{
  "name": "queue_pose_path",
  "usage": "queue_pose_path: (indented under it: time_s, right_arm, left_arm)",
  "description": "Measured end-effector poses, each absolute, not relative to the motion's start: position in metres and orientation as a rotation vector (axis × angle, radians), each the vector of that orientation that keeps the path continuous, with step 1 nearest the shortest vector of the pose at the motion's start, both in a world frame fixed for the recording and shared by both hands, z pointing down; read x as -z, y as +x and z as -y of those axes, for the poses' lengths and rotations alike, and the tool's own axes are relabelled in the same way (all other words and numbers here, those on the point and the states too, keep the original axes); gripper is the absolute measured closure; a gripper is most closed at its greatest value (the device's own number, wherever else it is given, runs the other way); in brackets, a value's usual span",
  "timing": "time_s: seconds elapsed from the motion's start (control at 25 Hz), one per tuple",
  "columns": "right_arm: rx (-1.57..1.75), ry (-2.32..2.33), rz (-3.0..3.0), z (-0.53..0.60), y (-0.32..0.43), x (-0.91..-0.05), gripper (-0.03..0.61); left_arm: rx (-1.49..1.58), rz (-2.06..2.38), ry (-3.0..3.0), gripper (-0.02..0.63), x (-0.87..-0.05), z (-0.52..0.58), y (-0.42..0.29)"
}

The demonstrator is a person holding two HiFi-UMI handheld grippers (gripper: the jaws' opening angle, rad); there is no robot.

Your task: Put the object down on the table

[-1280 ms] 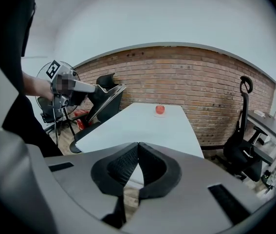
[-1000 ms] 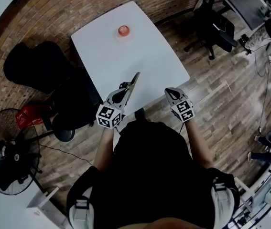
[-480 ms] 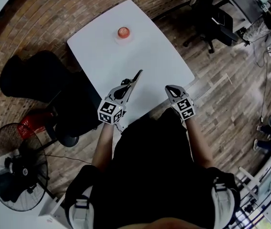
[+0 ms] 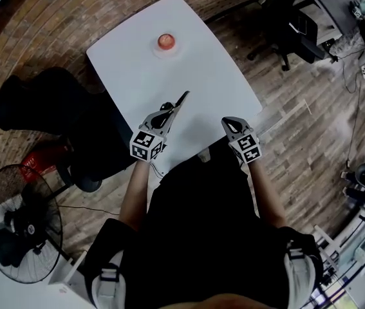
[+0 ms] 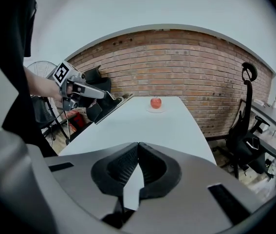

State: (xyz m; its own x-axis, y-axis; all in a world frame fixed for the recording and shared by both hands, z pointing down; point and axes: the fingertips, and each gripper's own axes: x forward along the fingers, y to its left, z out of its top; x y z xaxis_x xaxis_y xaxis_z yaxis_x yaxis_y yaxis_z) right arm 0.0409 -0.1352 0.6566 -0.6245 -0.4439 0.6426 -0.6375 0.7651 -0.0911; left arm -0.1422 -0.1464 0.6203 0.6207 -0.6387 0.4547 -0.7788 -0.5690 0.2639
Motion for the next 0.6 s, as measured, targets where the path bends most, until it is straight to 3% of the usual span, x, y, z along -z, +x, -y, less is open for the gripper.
queue_pose_path:
  time_s: [0.6]
  right_arm:
    - [-0.46,0.718,2.358,0.168,0.044,-0.674,0.58]
  left_arm:
    - [-0.547,1.097,2.324,0.591,-0.661,0.174,-0.121]
